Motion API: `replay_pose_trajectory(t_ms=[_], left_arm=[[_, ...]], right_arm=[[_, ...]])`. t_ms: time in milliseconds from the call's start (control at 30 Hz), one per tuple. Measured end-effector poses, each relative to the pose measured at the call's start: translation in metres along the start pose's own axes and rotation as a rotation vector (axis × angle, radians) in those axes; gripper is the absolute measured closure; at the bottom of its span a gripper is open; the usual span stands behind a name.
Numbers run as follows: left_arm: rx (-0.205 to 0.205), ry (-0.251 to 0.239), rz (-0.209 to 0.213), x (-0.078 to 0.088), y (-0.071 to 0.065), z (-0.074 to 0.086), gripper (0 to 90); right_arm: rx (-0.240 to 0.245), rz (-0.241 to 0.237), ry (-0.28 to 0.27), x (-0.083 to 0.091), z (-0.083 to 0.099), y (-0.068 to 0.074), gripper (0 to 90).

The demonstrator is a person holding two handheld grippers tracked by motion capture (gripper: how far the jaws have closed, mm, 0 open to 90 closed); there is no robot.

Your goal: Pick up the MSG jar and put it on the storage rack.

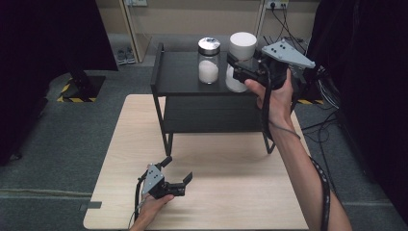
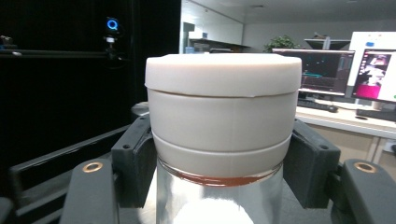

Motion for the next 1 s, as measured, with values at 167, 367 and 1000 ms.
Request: replay_pose_trajectory(t_ms=[167, 367, 1000], left_arm=[[0.000, 0.000, 0.003, 0.000, -0.001, 0.000, 0.0], [-0.001, -0.004, 0.005, 0.000, -0.001, 0.000, 0.1], [-0.001, -0.005, 0.006, 0.000, -0.001, 0.000, 0.1]], right_arm=[[-0.003, 0.024, 0.003, -0.012, 0.001, 0.001, 34.8], [-0.010, 0.057, 0.008, -0.024, 0.001, 0.000, 34.8], [-0.027, 0.111, 0.021, -0.043, 0.011, -0.004, 34.5]])
Point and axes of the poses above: each handheld gripper's, and its own axes: x roughly backward along the jaws, z roughly out of its underside, y roughly to its left, the point moved 1 cm from there along -x, roughly forward along the jaws, and after that the axes turned 10 degrees about z, right-handed, at the moved point
